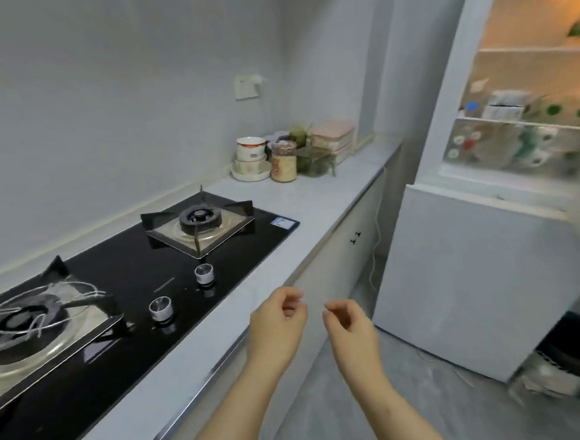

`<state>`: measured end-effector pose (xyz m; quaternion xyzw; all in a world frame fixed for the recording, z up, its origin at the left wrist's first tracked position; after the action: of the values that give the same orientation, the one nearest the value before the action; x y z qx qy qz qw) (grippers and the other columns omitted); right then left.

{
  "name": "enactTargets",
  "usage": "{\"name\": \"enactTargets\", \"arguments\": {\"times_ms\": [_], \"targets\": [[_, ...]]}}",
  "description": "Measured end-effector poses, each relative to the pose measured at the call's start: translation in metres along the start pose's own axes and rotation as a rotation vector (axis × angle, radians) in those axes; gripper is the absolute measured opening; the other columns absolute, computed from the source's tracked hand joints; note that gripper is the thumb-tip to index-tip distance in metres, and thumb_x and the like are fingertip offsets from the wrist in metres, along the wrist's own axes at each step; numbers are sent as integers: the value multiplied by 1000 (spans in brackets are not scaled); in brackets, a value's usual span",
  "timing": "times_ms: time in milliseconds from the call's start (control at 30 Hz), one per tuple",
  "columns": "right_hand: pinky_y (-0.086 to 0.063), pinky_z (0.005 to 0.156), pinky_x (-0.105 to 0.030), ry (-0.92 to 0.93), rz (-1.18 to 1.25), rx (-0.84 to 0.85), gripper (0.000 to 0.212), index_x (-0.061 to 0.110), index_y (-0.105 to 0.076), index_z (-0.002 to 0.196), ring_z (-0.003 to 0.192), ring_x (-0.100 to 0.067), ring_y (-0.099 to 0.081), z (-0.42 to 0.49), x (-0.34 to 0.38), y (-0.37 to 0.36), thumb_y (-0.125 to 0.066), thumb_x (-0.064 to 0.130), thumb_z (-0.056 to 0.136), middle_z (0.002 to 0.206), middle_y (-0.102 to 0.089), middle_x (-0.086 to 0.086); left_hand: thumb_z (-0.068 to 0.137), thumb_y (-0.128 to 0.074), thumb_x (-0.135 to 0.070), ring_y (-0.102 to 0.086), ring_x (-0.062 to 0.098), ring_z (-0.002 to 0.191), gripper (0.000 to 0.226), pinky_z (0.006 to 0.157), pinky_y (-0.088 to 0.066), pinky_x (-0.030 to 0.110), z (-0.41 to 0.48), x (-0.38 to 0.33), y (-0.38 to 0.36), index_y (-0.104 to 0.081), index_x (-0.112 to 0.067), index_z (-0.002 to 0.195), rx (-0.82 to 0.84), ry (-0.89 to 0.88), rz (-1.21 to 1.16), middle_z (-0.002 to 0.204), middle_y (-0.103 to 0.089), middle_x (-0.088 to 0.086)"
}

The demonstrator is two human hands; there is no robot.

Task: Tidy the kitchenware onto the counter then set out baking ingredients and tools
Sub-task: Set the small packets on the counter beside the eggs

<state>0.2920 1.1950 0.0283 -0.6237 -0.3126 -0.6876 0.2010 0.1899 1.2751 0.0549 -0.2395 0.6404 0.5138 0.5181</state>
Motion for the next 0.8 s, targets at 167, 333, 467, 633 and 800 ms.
{"name": "enactTargets", "arguments": {"times_ms": [167, 333, 467, 633, 800], "targets": [[-41, 61, -11, 27, -25, -176, 14, 23, -58, 82, 73, -8, -55, 39, -9, 117, -55, 11, 90, 79, -62, 6, 87, -59, -14, -57, 3, 76, 15, 63, -38, -1, 16, -69, -113, -59, -29, 91, 180, -110, -31, 80, -59, -17], [-39, 61, -6, 24, -101, -382, 13, 24, -58, 84, 75, -6, -55, 56, -11, 241, -55, 13, 91, 79, -61, 13, 88, -58, -14, -56, 3, 77, 12, 61, -41, 3, 24, -126, -219, -62, -24, 93, 298, -201, -92, 82, -61, -13], [-39, 60, -2, 54, -132, -531, 14, 22, -58, 83, 70, 0, -53, 62, -3, 321, -55, 10, 90, 76, -59, 13, 88, -60, -13, -58, 10, 83, 11, 73, -44, 17, 25, -173, -297, -61, -23, 93, 410, -234, -138, 82, -61, -11], [-46, 71, -18, 115, -203, -727, 12, 21, -60, 86, 75, -11, -59, 94, 10, 396, -56, 10, 88, 82, -65, 5, 89, -59, -15, -55, 5, 80, 13, 69, -40, 10, 40, -233, -375, -64, -20, 99, 533, -374, -143, 84, -60, -10], [-40, 63, -8, 197, -189, -863, 19, 28, -58, 80, 71, 2, -56, 145, 35, 447, -56, 11, 88, 77, -61, 16, 88, -59, -13, -56, 7, 84, 14, 73, -38, 15, 84, -275, -428, -65, -19, 100, 597, -433, -187, 86, -61, -10]]}}
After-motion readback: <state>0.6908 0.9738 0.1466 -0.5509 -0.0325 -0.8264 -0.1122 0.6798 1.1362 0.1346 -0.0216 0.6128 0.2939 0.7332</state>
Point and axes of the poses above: each hand's wrist, its own z-axis towards the middle knuckle, its own y-axis out of the back of the hand, x = y × z, the point moved 5 cm from there along z, towards the middle knuckle
